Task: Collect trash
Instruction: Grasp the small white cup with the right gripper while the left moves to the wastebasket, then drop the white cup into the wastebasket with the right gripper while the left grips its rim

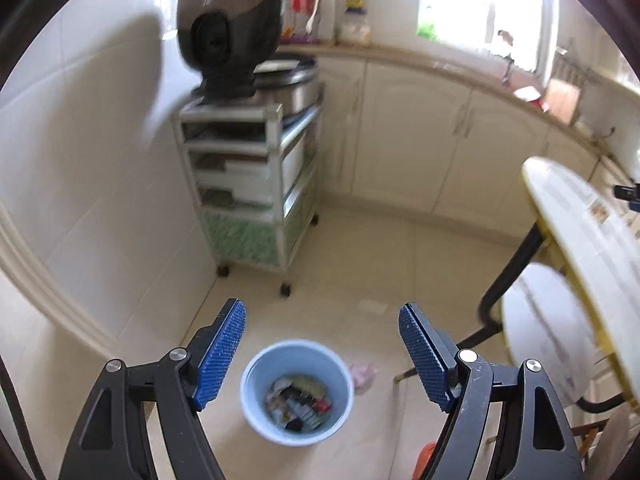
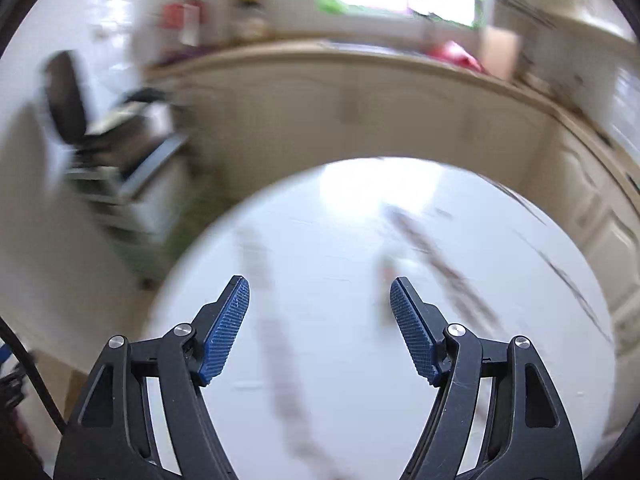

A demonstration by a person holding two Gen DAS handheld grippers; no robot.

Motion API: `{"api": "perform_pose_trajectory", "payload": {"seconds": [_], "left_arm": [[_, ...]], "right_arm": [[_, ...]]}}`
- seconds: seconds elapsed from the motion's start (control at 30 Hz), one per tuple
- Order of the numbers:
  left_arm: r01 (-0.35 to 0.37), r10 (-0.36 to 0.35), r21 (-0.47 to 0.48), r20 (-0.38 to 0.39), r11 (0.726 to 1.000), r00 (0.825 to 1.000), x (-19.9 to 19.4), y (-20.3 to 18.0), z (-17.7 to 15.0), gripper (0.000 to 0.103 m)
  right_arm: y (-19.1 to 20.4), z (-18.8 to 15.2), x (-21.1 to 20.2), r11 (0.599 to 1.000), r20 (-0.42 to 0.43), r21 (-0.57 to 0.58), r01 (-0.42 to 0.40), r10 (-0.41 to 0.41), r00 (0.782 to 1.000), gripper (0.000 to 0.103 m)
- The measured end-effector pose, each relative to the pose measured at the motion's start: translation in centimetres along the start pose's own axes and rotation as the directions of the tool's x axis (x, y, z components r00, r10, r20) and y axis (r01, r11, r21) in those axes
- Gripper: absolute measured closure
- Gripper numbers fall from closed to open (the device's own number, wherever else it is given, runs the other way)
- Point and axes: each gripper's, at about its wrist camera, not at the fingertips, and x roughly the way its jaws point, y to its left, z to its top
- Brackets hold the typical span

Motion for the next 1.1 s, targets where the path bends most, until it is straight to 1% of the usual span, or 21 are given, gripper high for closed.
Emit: {"api": "perform_pose_trajectory", "payload": {"seconds": [0.1,0.17,0.23,0.3,0.37,0.4,0.43,0.5,0.57,0.6,0.67,0.73,0.77,0.8,0.87,0.9,0.93,0.97,1.0,1.03,1.1], "left_arm": [[-0.055,0.054,-0.004,-0.067,0.998,0.996,2.3,0.9,-1.5,0.023],[-0.120,0.120,0.011,-0.110,0.993,0.987,4.5,1.7,-2.6,0.022],[-0.144,0.145,0.013,-0.150,0.989,0.978,7.0,2.4,-3.7,0.022],[-0.164,0.159,-0.003,-0.210,0.987,0.965,9.9,3.5,-5.4,0.022],[-0.158,0.145,-0.030,-0.255,0.987,0.956,12.8,4.1,-7.1,0.022],[-0.154,0.133,-0.051,-0.293,0.987,0.947,14.6,4.7,-8.3,0.022],[-0.146,0.118,-0.068,-0.315,0.987,0.942,16.3,5.1,-8.8,0.023],[-0.158,0.115,-0.090,-0.371,0.983,0.922,18.9,5.8,-10.2,0.023],[-0.154,0.094,-0.114,-0.414,0.981,0.905,21.1,6.3,-11.9,0.023],[-0.151,0.081,-0.129,-0.435,0.980,0.897,22.1,6.8,-12.4,0.024],[-0.142,0.048,-0.171,-0.465,0.975,0.884,23.6,7.5,-13.6,0.024],[-0.138,0.030,-0.193,-0.479,0.971,0.878,24.5,8.0,-14.7,0.023],[-0.138,0.027,-0.198,-0.481,0.970,0.876,25.1,8.2,-15.0,0.023],[-0.136,0.020,-0.206,-0.484,0.969,0.875,26.4,9.2,-14.7,0.023],[-0.140,-0.001,-0.245,-0.499,0.960,0.867,27.9,10.6,-15.6,0.023],[-0.138,-0.017,-0.272,-0.500,0.952,0.866,28.7,11.1,-16.1,0.023],[-0.140,-0.027,-0.289,-0.504,0.947,0.863,29.3,11.7,-16.5,0.023],[-0.146,-0.031,-0.301,-0.513,0.942,0.858,30.4,12.1,-16.9,0.024],[-0.151,-0.033,-0.307,-0.520,0.940,0.853,31.4,13.0,-17.4,0.025],[-0.158,-0.033,-0.311,-0.530,0.937,0.847,32.3,13.6,-18.2,0.025],[-0.174,-0.020,-0.302,-0.543,0.937,0.840,33.6,13.8,-19.5,0.031]], "right_arm": [[-2.2,0.4,3.2,0.999,-0.058,0.047,-0.009,0.012,0.998,0.034],[-2.2,0.9,4.8,0.999,-0.061,0.036,-0.012,0.015,0.998,0.034],[-2.2,1.2,5.9,0.999,-0.068,0.035,-0.019,0.021,0.997,0.036],[-1.8,1.7,7.4,0.999,-0.087,0.035,0.005,-0.002,0.996,0.038],[-2.0,1.6,8.0,0.999,-0.081,0.042,0.012,-0.008,0.997,0.043],[-2.0,1.5,8.2,0.999,-0.078,0.044,0.021,-0.017,0.997,0.048],[-2.3,1.4,8.1,0.999,-0.074,0.046,0.017,-0.014,0.997,0.051],[-2.4,1.1,7.8,0.999,-0.072,0.032,0.018,-0.016,0.997,0.080],[-1.7,0.8,7.1,1.000,-0.075,0.014,0.023,-0.022,0.997,0.081],[-1.2,0.6,6.7,0.999,-0.064,-0.001,0.036,-0.036,0.997,0.081],[-0.3,-0.1,4.5,1.000,-0.026,-0.009,0.019,-0.019,0.999,0.081],[2.4,-0.2,2.0,0.999,0.050,-0.032,-0.006,0.008,0.999,0.081],[3.8,-0.2,0.8,0.999,0.075,-0.044,-0.032,0.035,0.997,0.081],[5.8,-0.4,-0.6,0.995,0.113,-0.043,-0.085,0.089,0.990,0.081],[9.9,-1.1,-2.7,0.982,0.166,-0.069,-0.177,0.186,0.968,0.081],[11.4,-1.4,-3.1,0.977,0.182,-0.074,-0.200,0.211,0.960,0.081],[14.0,-2.2,-3.7,0.960,0.197,-0.085,-0.267,0.279,0.940,0.081],[15.7,-2.8,-3.7,0.947,0.188,-0.092,-0.308,0.320,0.928,0.081],[18.0,-3.8,-3.7,0.929,0.190,-0.106,-0.354,0.368,0.910,0.082],[19.5,-4.5,-3.6,0.921,0.183,-0.126,-0.369,0.387,0.903,0.082],[23.3,-6.3,-2.7,0.898,0.152,-0.176,-0.402,0.429,0.891,0.081]]}}
